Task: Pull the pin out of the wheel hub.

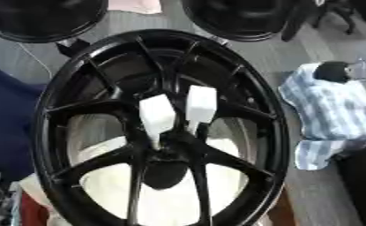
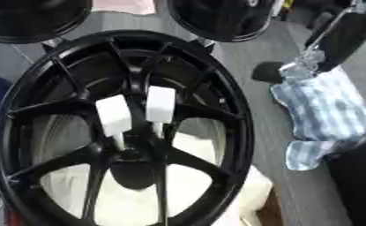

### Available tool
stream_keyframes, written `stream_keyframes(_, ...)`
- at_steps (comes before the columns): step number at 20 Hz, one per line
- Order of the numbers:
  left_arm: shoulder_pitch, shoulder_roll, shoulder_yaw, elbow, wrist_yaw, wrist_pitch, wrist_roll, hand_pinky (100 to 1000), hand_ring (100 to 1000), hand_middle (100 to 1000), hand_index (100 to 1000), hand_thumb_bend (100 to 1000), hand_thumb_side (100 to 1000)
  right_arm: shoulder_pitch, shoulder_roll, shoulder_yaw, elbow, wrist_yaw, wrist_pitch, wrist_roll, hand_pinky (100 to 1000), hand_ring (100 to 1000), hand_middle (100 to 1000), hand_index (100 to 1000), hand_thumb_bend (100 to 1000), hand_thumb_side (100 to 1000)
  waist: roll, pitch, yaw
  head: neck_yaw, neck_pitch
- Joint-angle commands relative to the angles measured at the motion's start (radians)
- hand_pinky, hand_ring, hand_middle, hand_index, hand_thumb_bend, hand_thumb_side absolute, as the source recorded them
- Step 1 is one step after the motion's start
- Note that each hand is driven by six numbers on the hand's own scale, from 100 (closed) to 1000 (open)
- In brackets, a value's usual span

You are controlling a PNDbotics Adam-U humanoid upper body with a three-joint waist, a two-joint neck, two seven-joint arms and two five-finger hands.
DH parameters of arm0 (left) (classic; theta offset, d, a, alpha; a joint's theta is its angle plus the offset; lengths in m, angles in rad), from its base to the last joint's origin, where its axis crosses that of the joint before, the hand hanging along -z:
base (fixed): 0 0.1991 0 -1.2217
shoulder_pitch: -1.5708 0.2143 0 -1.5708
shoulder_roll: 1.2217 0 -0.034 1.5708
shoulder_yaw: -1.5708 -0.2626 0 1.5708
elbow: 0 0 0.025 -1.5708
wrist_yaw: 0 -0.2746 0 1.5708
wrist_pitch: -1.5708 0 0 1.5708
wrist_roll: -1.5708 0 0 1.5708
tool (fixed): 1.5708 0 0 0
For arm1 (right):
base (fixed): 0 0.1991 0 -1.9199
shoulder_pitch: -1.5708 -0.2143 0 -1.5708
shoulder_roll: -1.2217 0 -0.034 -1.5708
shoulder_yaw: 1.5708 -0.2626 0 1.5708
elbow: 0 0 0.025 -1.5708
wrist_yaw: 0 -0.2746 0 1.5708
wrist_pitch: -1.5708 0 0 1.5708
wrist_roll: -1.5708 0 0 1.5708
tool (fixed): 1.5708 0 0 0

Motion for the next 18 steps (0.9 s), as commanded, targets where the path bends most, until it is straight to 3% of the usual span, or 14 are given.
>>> stream_keyframes(1, -0.005, 0.030, -0.001, -0.021, 0.008, 0.004, -0.002, 803, 578, 458, 699, 115, 904, -0.031, -0.010, 0.035, 0.025, 0.044, -0.045, 0.052, 805, 770, 692, 719, 403, 440, 0.001, -0.023, 0.004, -0.008, 0.005)
stream_keyframes(9, -0.017, 0.049, -0.011, -0.021, 0.019, 0.018, -0.007, 802, 579, 459, 699, 118, 906, -0.101, 0.035, 0.166, 0.105, 0.131, 0.063, 0.015, 817, 777, 705, 743, 502, 450, -0.012, -0.027, 0.021, -0.017, 0.027)
stream_keyframes(18, -0.029, 0.068, -0.014, -0.021, 0.047, 0.031, -0.003, 801, 580, 459, 696, 122, 908, -0.171, 0.123, 0.225, 0.208, 0.154, 0.190, 0.014, 855, 815, 740, 787, 615, 423, -0.015, -0.030, 0.015, -0.012, 0.057)
